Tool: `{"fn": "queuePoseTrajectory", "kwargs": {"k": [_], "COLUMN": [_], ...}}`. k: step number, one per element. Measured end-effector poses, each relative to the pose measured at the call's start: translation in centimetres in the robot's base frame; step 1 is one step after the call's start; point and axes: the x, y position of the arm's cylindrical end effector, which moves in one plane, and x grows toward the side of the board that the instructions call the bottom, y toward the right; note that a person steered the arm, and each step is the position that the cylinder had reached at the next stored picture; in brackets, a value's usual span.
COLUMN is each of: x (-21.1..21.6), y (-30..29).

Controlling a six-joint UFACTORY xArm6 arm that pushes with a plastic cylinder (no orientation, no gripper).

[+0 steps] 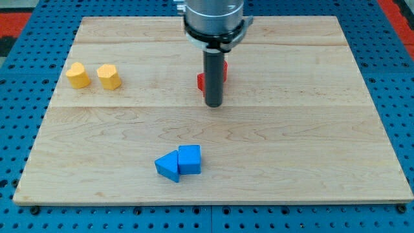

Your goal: Push your arm diagonal to the yellow heart

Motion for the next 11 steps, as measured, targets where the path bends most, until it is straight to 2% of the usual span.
{"fn": "queuePoseTrajectory", "kwargs": {"k": [1, 2, 3, 5, 8, 10, 11], "x": [0.3, 0.7, 0.7, 2.5, 2.4, 3.7, 4.5], "y": [3.4, -4.2, -7.5, -8.0, -8.6, -25.7, -21.5]}}
